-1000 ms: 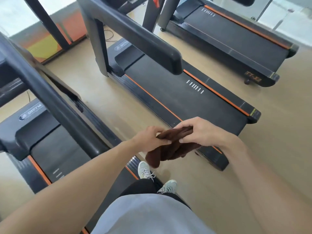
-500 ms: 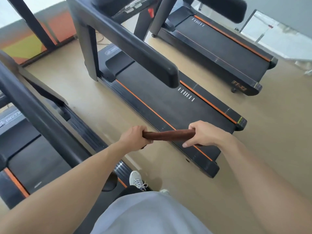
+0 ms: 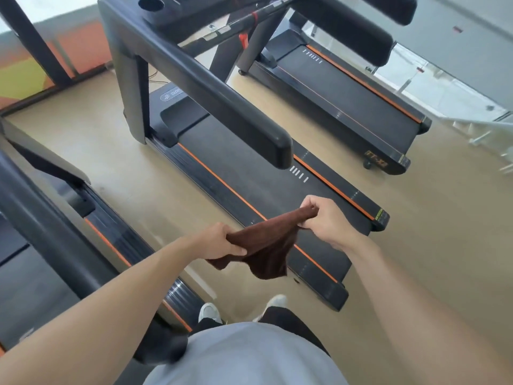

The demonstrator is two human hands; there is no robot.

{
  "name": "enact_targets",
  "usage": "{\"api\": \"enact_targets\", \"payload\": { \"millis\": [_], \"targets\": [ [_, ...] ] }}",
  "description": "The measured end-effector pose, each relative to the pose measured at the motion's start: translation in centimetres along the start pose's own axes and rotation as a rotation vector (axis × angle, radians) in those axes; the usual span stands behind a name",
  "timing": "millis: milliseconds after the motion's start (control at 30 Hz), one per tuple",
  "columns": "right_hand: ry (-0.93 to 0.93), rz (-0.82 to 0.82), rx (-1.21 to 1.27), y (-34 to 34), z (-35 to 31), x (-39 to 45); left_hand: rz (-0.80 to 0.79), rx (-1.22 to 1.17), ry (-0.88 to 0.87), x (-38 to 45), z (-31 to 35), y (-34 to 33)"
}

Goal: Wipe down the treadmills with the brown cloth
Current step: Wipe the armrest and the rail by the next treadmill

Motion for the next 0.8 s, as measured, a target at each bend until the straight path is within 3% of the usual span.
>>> {"api": "enact_targets", "payload": {
  "millis": [100,167,267,400,467,633,800],
  "targets": [
    [0.033,0.109,0.121,1.8,-1.2,1.9,-0.068,0.011,-0.007,1.5,0.9,-0.7],
    [0.048,0.196,0.227,3.7,-1.6,3.5,-0.017,-0.042,-0.038,3.0,2.8,-0.3],
    [0.055,0.293,0.341,7.8,-2.2,7.0,0.190,-0.201,-0.107,5.8,6.4,2.5],
    [0.061,0.263,0.365,13.0,-4.0,14.0,0.498,-0.353,-0.076,9.8,12.6,7.7],
    [0.122,0.214,0.339,15.1,-5.8,16.9,0.603,-0.590,0.007,13.2,14.8,8.8],
    [0.479,-0.092,0.073,16.6,-11.5,18.9,0.783,-1.217,0.127,21.5,19.7,10.3],
    [0.645,-0.306,-0.130,16.7,-13.1,22.5,0.972,-1.333,0.121,24.6,22.3,13.0]
  ]
}}
Point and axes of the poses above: each hand's wrist, its own x-axis towards the middle knuckle, its own y-axis out of the back of the hand, z = x × y, the point moved 10 cm from there along x, towards the middle knuckle, and after that the axes turned 11 degrees about -y, right-handed, at the moved point
